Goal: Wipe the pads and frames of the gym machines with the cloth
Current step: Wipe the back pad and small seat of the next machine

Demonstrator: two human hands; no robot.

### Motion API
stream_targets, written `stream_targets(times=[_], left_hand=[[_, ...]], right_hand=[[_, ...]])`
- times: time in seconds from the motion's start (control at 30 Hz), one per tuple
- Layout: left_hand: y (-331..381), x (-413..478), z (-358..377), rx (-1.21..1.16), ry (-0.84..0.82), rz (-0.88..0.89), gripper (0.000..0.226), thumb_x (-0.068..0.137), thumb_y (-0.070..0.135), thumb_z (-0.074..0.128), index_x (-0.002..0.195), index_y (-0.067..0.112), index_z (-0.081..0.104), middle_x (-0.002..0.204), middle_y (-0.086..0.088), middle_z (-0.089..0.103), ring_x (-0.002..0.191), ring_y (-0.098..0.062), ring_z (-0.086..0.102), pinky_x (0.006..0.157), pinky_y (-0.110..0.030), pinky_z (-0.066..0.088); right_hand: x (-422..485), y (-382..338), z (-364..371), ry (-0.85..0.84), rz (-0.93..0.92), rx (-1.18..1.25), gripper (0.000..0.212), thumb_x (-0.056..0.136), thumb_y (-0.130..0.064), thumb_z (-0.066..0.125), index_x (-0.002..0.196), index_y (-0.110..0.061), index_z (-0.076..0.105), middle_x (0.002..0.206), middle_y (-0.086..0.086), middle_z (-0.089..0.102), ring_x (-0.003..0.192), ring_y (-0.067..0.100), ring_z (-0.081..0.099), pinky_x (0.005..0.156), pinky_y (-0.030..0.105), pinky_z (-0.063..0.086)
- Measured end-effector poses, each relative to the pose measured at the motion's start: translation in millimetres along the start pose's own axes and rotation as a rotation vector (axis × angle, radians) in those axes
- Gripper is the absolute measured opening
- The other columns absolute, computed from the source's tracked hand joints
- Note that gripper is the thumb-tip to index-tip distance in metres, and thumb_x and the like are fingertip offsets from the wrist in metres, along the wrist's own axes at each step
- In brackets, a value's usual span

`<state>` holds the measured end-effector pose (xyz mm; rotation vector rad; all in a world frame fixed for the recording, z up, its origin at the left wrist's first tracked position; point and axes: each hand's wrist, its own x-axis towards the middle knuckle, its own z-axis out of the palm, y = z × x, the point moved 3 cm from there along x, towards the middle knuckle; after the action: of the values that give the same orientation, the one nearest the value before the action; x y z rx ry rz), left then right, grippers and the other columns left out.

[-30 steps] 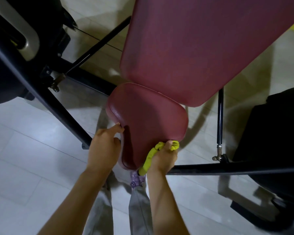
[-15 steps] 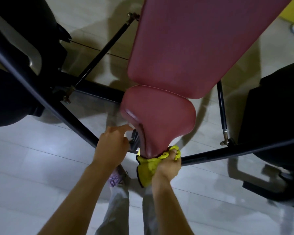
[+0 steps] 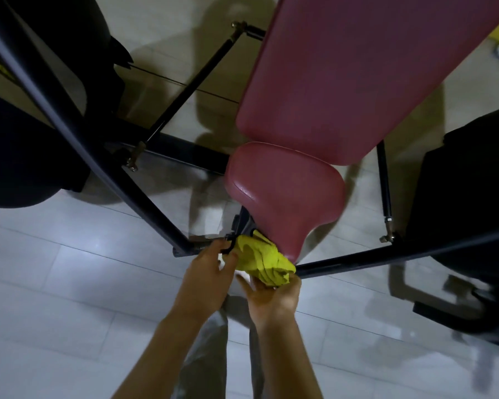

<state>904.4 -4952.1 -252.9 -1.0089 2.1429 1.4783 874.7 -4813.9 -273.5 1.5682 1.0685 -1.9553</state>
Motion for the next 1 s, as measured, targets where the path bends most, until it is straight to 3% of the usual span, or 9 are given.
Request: stream_targets(times=[0.2, 0.33, 0.43, 0.5, 0.63, 0.73, 0.83, 0.9, 1.0], left_hand=[[-6.6, 6.5, 64.7, -0.287, -0.119, -0.037, 0.047, 0.09, 0.06, 0.068, 0.13, 0.04, 0.056, 0.128, 0.018, 0.061, 0.113, 0.006, 0.058, 0.088, -0.004, 0.042], [-5.5, 16.5, 99.6, -0.373, 0.014, 0.057, 0.069, 0.087, 0.057, 0.07, 0.146, 0.035, 0.043, 0.138, 0.01, 0.056, 0.129, -0.01, 0.054, 0.108, -0.041, 0.047], [2.4, 21.9, 112.8, -0.459, 0.157, 0.039, 0.071, 0.088, 0.055, 0.067, 0.148, 0.029, 0.039, 0.141, 0.004, 0.053, 0.132, -0.016, 0.051, 0.11, -0.05, 0.045], [9.9, 24.2, 119.9, -0.504, 0.211, 0.032, 0.071, 0.09, 0.056, 0.064, 0.149, 0.028, 0.037, 0.141, 0.002, 0.051, 0.132, -0.018, 0.051, 0.109, -0.05, 0.046], [15.8, 25.2, 131.5, -0.561, 0.372, -0.031, 0.066, 0.093, 0.059, 0.054, 0.151, 0.03, 0.038, 0.144, 0.003, 0.053, 0.131, -0.018, 0.052, 0.109, -0.05, 0.046], [26.8, 12.4, 149.2, -0.594, 0.566, -0.136, 0.055, 0.101, 0.042, 0.051, 0.152, 0.026, 0.042, 0.146, 0.003, 0.055, 0.132, -0.015, 0.053, 0.111, -0.047, 0.045], [39.0, -4.8, 161.9, -0.629, 0.695, -0.214, 0.05, 0.105, 0.029, 0.05, 0.154, 0.026, 0.041, 0.15, 0.003, 0.053, 0.137, -0.016, 0.05, 0.113, -0.047, 0.042], [43.1, -4.6, 161.8, -0.633, 0.682, -0.214, 0.05, 0.105, 0.026, 0.051, 0.154, 0.027, 0.041, 0.152, 0.005, 0.052, 0.139, -0.014, 0.048, 0.115, -0.044, 0.04], [41.8, 13.8, 142.4, -0.544, 0.63, -0.145, 0.048, 0.104, 0.019, 0.053, 0.151, 0.026, 0.046, 0.146, 0.006, 0.057, 0.132, -0.013, 0.053, 0.112, -0.037, 0.043]], right_hand=[[-13.9, -26.0, -39.8, 0.022, 0.002, -0.577, 0.035, 0.102, -0.049, 0.056, 0.115, -0.019, 0.069, 0.121, 0.008, 0.072, 0.114, 0.028, 0.066, 0.099, 0.048, 0.054], [-16.8, -57.5, -40.6, 0.136, -0.175, -1.065, 0.051, 0.103, -0.054, 0.049, 0.082, -0.014, 0.072, 0.085, 0.008, 0.072, 0.08, 0.02, 0.067, 0.081, 0.035, 0.055], [-24.3, -84.6, -35.6, 0.097, -0.401, -1.27, 0.055, 0.106, -0.05, 0.042, 0.072, -0.019, 0.073, 0.073, -0.001, 0.071, 0.067, 0.01, 0.063, 0.056, 0.018, 0.044], [-15.1, -103.0, -33.9, 0.117, -0.602, -1.354, 0.048, 0.106, -0.045, 0.048, 0.068, -0.027, 0.071, 0.073, -0.007, 0.071, 0.074, 0.017, 0.066, 0.065, 0.025, 0.043], [15.8, -134.3, -12.0, -0.023, -0.98, -1.328, 0.006, 0.102, -0.025, 0.058, 0.1, -0.023, 0.064, 0.096, -0.006, 0.068, 0.093, 0.018, 0.064, 0.079, 0.033, 0.047], [40.2, -150.5, 22.5, -0.133, -1.206, -1.436, 0.03, 0.101, -0.025, 0.062, 0.13, -0.019, 0.059, 0.13, 0.002, 0.058, 0.123, 0.023, 0.054, 0.103, 0.04, 0.048], [70.0, -154.6, 53.4, -0.204, -1.22, -1.644, 0.054, 0.104, -0.038, 0.056, 0.154, -0.023, 0.042, 0.163, 0.006, 0.033, 0.153, 0.026, 0.026, 0.124, 0.049, 0.027], [84.6, -154.2, 63.9, -0.203, -1.151, -1.785, 0.062, 0.105, -0.051, 0.048, 0.16, -0.029, 0.031, 0.169, 0.003, 0.022, 0.156, 0.025, 0.017, 0.124, 0.059, 0.018], [88.5, -158.3, 64.3, -0.183, -1.15, -1.852, 0.07, 0.101, -0.059, 0.047, 0.162, -0.032, 0.025, 0.165, 0.002, 0.027, 0.152, 0.026, 0.026, 0.118, 0.064, 0.027]])
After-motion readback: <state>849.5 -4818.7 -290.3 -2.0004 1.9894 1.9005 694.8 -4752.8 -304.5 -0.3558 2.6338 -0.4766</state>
